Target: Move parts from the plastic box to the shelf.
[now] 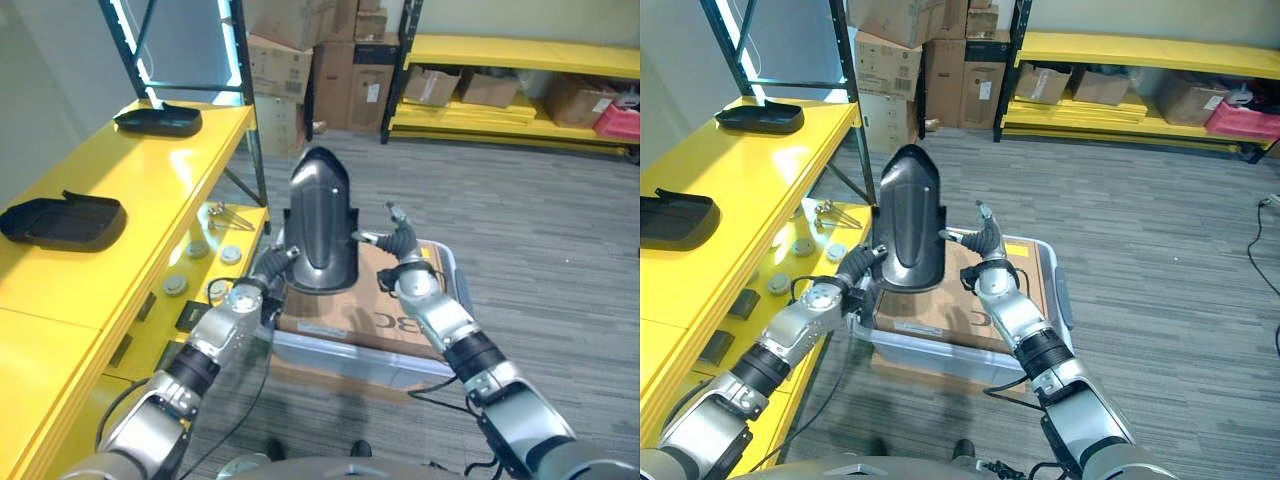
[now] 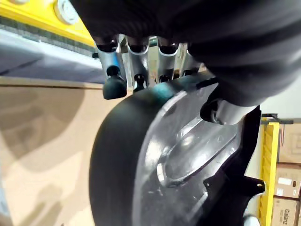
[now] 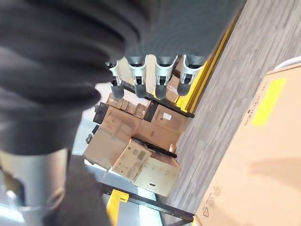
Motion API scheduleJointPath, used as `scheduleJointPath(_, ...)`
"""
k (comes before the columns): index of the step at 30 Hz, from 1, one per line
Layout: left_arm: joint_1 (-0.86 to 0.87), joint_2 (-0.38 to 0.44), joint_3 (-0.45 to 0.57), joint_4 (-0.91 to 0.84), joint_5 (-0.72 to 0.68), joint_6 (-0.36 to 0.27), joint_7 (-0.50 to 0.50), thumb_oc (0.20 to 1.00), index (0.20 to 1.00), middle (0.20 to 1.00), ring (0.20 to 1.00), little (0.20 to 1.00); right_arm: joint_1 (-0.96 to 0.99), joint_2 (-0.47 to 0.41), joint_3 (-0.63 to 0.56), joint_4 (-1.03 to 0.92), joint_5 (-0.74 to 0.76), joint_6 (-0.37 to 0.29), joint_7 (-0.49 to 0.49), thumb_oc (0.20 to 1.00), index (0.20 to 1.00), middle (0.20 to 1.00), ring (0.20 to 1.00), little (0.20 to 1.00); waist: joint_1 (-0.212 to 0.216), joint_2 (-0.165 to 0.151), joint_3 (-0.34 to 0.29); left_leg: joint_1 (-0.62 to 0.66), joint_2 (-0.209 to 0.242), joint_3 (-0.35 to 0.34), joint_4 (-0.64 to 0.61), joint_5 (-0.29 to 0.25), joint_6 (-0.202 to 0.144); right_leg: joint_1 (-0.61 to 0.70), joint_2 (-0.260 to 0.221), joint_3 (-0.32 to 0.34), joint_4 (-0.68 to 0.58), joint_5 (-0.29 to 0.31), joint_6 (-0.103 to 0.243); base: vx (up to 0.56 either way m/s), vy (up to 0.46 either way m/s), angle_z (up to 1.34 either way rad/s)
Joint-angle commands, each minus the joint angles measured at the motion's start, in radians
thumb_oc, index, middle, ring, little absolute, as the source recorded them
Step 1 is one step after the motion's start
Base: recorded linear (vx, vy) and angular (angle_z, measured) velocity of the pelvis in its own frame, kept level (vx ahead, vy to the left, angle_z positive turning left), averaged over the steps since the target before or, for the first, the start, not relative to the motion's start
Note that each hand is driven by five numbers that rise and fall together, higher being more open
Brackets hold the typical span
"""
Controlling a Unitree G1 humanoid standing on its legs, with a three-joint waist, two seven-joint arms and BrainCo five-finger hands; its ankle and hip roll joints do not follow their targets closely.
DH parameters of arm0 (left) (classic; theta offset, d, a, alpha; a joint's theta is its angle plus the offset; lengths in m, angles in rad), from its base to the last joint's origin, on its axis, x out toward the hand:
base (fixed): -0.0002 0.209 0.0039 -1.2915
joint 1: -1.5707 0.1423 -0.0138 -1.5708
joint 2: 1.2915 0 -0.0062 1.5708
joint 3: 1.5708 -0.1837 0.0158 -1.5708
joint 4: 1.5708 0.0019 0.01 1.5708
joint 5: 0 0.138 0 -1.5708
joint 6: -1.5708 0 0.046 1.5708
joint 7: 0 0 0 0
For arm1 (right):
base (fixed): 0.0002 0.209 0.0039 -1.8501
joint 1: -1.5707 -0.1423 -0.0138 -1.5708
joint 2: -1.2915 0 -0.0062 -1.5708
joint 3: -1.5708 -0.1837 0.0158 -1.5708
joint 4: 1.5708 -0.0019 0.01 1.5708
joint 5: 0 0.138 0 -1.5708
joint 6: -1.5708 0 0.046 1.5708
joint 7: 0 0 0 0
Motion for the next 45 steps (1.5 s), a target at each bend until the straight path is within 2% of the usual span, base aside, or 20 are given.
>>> scheduleJointPath(1,-0.023,0.082,0.149,-0.010,0.043,-0.274,0.038,0.200,0.200,0.200,0.200,0.200,0.113,-0.099,-0.116,0.086,-0.022,-0.007,-0.074,1.000,1.000,1.000,1.000,1.000,0.050,0.008,-0.058,0.007,0.046,-0.028,-0.003,-0.077,-0.041,0.005,-0.026,-0.027,-0.001,-0.081,0.087,-0.03,0.092,0.02)
scheduleJointPath(6,0.073,0.162,0.249,-0.087,0.047,-0.339,0.059,0.200,0.200,0.200,0.200,0.200,0.273,-0.109,-0.183,0.170,-0.058,-0.010,-0.037,1.000,1.000,1.000,1.000,1.000,0.060,0.007,-0.056,-0.007,0.039,-0.037,-0.003,-0.079,-0.039,-0.003,-0.032,-0.032,-0.001,-0.080,0.092,-0.02,0.073,0.07)
scheduleJointPath(11,0.150,0.217,0.349,-0.162,0.022,-0.349,0.048,0.200,0.200,0.200,0.200,0.200,0.360,-0.090,-0.201,0.294,-0.088,0.008,-0.022,1.000,1.000,1.000,1.000,1.000,0.070,0.006,-0.053,-0.018,0.033,-0.042,-0.003,-0.080,-0.038,-0.008,-0.039,-0.040,-0.001,-0.076,0.097,-0.01,0.068,-0.01)
scheduleJointPath(15,0.258,0.282,0.498,-0.314,-0.032,-0.332,0.004,0.200,0.200,0.200,0.200,0.200,0.449,-0.057,-0.211,0.567,-0.199,0.009,0.089,1.000,1.000,1.000,1.000,1.000,0.117,0.006,-0.044,-0.040,0.010,-0.078,-0.003,-0.082,-0.026,-0.008,-0.059,-0.058,-0.001,-0.068,0.109,-0.02,0.116,0.07)
scheduleJointPath(19,0.316,0.292,0.568,-0.402,-0.040,-0.340,-0.016,0.200,0.200,0.200,0.200,0.200,0.494,-0.007,-0.192,0.611,-0.297,0.022,0.174,1.000,1.000,1.000,1.000,1.000,0.141,0.007,-0.039,-0.054,-0.012,-0.109,-0.003,-0.087,-0.011,-0.009,-0.077,-0.066,-0.001,-0.059,0.122,-0.03,0.087,0.18)
scheduleJointPath(24,0.362,0.285,0.602,-0.495,-0.044,-0.354,-0.045,0.200,0.200,0.200,0.200,0.200,0.547,0.063,-0.144,0.655,-0.388,-0.007,0.211,1.000,1.000,1.000,1.000,1.000,0.160,0.016,-0.025,-0.065,-0.036,-0.160,-0.003,-0.091,0.015,-0.025,-0.089,-0.050,0.052,-0.076,0.131,-0.03,0.048,0.23)
scheduleJointPath(26,0.354,0.296,0.575,-0.503,-0.082,-0.371,-0.084,0.200,0.200,0.200,0.200,0.200,0.572,0.084,-0.136,0.704,-0.348,-0.045,0.186,1.000,1.000,1.000,1.000,1.000,0.141,0.029,-0.019,-0.070,-0.047,-0.226,-0.003,-0.081,0.027,-0.052,-0.043,0.022,0.116,-0.125,0.103,-0.02,-0.012,0.47)
scheduleJointPath(27,0.352,0.297,0.570,-0.503,-0.088,-0.372,-0.094,0.200,0.200,0.200,0.200,0.200,0.577,0.084,-0.137,0.711,-0.341,-0.050,0.183,1.000,1.000,1.000,1.000,1.000,0.136,0.030,-0.021,-0.074,-0.050,-0.238,-0.003,-0.077,0.028,-0.057,-0.032,0.038,0.119,-0.127,0.098,0.02,-0.036,0.72)
scheduleJointPath(28,0.341,0.297,0.548,-0.497,-0.089,-0.390,-0.115,0.200,0.200,0.200,0.200,0.200,0.597,0.087,-0.137,0.729,-0.322,-0.069,0.181,1.000,1.000,1.000,1.000,1.000,0.111,0.033,-0.017,-0.071,-0.062,-0.290,-0.003,-0.070,0.031,-0.061,0.012,0.103,0.142,-0.147,0.078,0.03,-0.039,1.92)
scheduleJointPath(29,0.326,0.293,0.530,-0.496,-0.080,-0.405,-0.113,0.200,0.200,0.200,0.200,0.200,0.612,0.086,-0.131,0.735,-0.314,-0.081,0.186,1.000,1.000,1.000,1.000,1.000,0.089,0.034,-0.015,-0.069,-0.071,-0.334,-0.003,-0.063,0.030,-0.063,0.045,0.147,0.160,-0.161,0.063,0.02,-0.081,2.47)
scheduleJointPath(30,0.309,0.290,0.513,-0.510,-0.074,-0.395,-0.076,0.200,0.200,0.200,0.200,0.200,0.625,0.089,-0.112,0.732,-0.335,-0.077,0.200,1.000,1.000,1.000,1.000,1.000,0.082,0.030,-0.013,-0.073,-0.081,-0.365,-0.003,-0.057,0.026,-0.065,0.065,0.162,0.162,-0.163,0.055,0.00,-0.074,3.10)
scheduleJointPath(32,0.304,0.287,0.508,-0.515,-0.076,-0.395,-0.067,0.200,0.200,0.200,0.200,0.200,0.624,0.094,-0.099,0.747,-0.329,-0.076,0.205,1.000,1.000,1.000,1.000,1.000,0.082,0.027,-0.012,-0.074,-0.086,-0.383,-0.003,-0.054,0.023,-0.067,0.074,0.163,0.169,-0.160,0.053,-0.03,-0.091,2.11)
scheduleJointPath(34,0.300,0.287,0.494,-0.537,-0.063,-0.393,-0.028,0.200,0.200,0.200,0.200,0.200,0.604,0.101,-0.042,0.804,-0.293,-0.075,0.228,1.000,1.000,1.000,1.000,1.000,0.107,0.022,-0.002,-0.083,-0.085,-0.415,-0.003,-0.039,0.010,-0.053,0.099,0.149,0.165,-0.183,0.028,-0.09,-0.159,1.49)
scheduleJointPath(36,0.307,0.288,0.500,-0.546,-0.043,-0.385,0.010,0.200,0.200,0.200,0.200,0.200,0.591,0.097,-0.022,0.823,-0.292,-0.056,0.252,1.000,1.000,1.000,1.000,1.000,0.121,0.019,0.001,-0.099,-0.082,-0.429,-0.003,-0.026,-0.002,-0.050,0.109,0.133,0.150,-0.183,0.019,-0.13,-0.154,1.58)
scheduleJointPath(38,0.336,0.292,0.531,-0.559,-0.037,-0.368,0.056,0.200,0.200,0.200,0.200,0.200,0.559,0.080,-0.013,0.854,-0.274,-0.039,0.308,1.000,1.000,1.000,1.000,1.000,0.158,0.014,0.020,-0.129,-0.068,-0.429,-0.003,-0.001,-0.030,-0.042,0.119,0.090,0.132,-0.187,0.008,-0.18,-0.179,0.86)
scheduleJointPath(40,0.347,0.291,0.541,-0.563,-0.032,-0.365,0.065,0.200,0.200,0.200,0.200,0.200,0.553,0.078,-0.014,0.855,-0.279,-0.035,0.317,1.000,1.000,1.000,1.000,1.000,0.164,0.013,0.025,-0.136,-0.065,-0.428,-0.003,0.004,-0.037,-0.039,0.119,0.078,0.127,-0.187,0.007,-0.11,-0.111,0.43)
scheduleJointPath(42,0.383,0.281,0.582,-0.577,-0.046,-0.348,0.026,0.200,0.200,0.200,0.200,0.200,0.543,0.086,-0.030,0.868,-0.284,-0.030,0.332,1.000,1.000,1.000,1.000,1.000,0.185,0.012,0.050,-0.182,-0.036,-0.345,0.005,0.027,-0.067,-0.016,0.115,0.001,0.113,-0.192,0.008,-0.10,-0.135,0.45)
scheduleJointPath(43,0.384,0.279,0.583,-0.578,-0.047,-0.347,0.020,0.200,0.200,0.200,0.200,0.200,0.543,0.087,-0.032,0.868,-0.276,-0.031,0.327,1.000,1.000,1.000,1.000,1.000,0.183,0.013,0.050,-0.187,-0.034,-0.339,0.003,0.031,-0.068,-0.017,0.115,-0.006,0.111,-0.189,0.008,-0.05,-0.083,0.77)
scheduleJointPath(44,0.393,0.263,0.586,-0.580,-0.044,-0.345,-0.018,0.200,0.200,0.200,0.200,0.200,0.548,0.099,-0.043,0.871,-0.267,-0.032,0.325,1.000,1.000,1.000,1.000,1.000,0.180,0.017,0.060,-0.202,-0.012,-0.245,0.004,0.036,-0.078,-0.002,0.110,-0.061,0.107,-0.191,0.009,-0.04,-0.047,1.00)
scheduleJointPath(45,0.395,0.258,0.585,-0.579,-0.043,-0.347,-0.038,0.200,0.200,0.200,0.200,0.200,0.553,0.104,-0.048,0.871,-0.256,-0.033,0.320,1.000,1.000,1.000,1.000,1.000,0.173,0.021,0.065,-0.210,-0.002,-0.203,0.003,0.040,-0.083,0.003,0.109,-0.083,0.108,-0.191,0.008,-0.06,-0.043,0.98)
